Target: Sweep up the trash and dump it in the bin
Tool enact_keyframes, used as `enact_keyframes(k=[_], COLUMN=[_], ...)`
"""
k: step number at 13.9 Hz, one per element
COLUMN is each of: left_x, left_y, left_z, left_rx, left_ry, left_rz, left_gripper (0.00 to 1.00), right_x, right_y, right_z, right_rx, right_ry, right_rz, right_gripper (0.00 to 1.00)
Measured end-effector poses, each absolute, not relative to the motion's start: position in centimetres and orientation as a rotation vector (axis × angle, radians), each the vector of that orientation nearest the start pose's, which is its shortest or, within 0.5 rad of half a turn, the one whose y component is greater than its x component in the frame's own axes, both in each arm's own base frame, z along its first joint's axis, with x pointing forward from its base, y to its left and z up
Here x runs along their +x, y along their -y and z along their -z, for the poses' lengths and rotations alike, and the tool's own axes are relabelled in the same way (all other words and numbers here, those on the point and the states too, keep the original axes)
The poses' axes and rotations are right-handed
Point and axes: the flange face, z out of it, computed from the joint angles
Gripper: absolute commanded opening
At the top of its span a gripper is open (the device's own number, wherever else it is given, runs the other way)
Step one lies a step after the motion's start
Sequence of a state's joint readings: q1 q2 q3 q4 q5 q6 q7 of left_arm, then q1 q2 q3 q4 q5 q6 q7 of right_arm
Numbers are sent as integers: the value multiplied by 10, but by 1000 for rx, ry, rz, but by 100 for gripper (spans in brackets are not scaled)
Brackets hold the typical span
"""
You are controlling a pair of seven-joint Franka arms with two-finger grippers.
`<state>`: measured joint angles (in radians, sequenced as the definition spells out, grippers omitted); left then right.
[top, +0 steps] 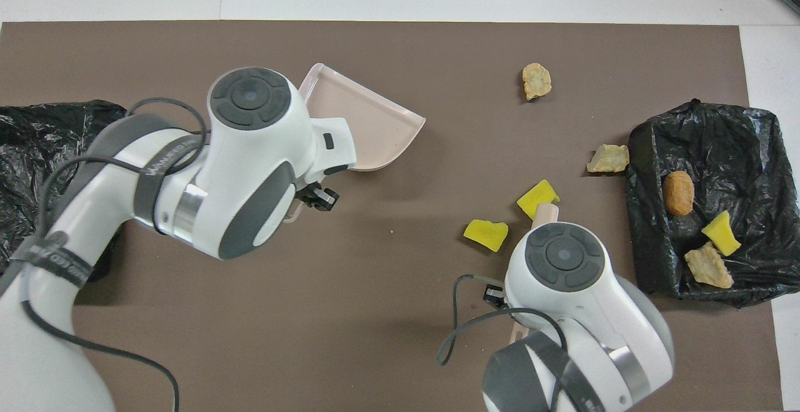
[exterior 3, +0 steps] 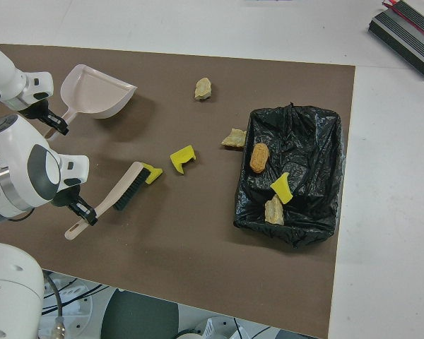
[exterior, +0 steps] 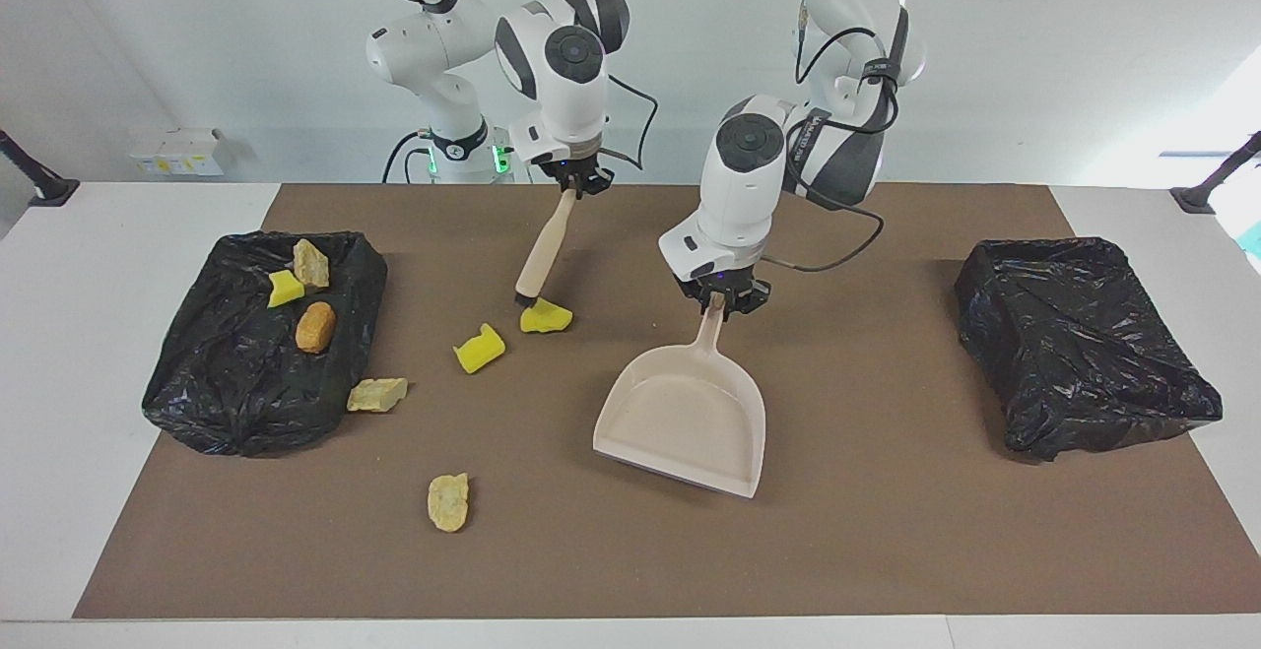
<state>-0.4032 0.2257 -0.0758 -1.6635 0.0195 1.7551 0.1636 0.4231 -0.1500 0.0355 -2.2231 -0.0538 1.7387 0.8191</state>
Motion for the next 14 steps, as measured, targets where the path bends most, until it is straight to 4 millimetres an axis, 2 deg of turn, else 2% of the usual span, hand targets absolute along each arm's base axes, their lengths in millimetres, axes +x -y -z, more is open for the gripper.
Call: enact_keyframes(k=[2, 4, 6, 7, 8, 11, 14], left_x=[552, 554, 556, 556, 556, 556, 536], left_y=[230, 192, 175, 171, 166, 144, 143], left_z=[-490, -502, -500, -498, -494, -479, -455], left_rx=[-2898, -2825, -2691, -2628, -2571, -2408, -2297], left_ry=[-1161, -1318, -1484, -1569, -1656, -1924, -2036], left_rz=[-240, -291, -338, -355, -374, -390, -263], left_gripper=[0, 0, 0, 0, 0, 0, 0], right_x=[429, 446, 463, 469, 473, 488, 500], right_y=[-165, -121, -73, -57, -46, -31, -26], right_z=[-414, -411, -408, -406, -402, -379, -355], right_rx=[-3401, -3481, -3522, -3528, -3542, -3574, -3570], right_ry=[-480, -368, -282, -254, -224, -164, -108], right_rz=[-356, -344, -335, -327, -318, -273, -249], right_gripper=[0, 0, 0, 0, 0, 0, 0])
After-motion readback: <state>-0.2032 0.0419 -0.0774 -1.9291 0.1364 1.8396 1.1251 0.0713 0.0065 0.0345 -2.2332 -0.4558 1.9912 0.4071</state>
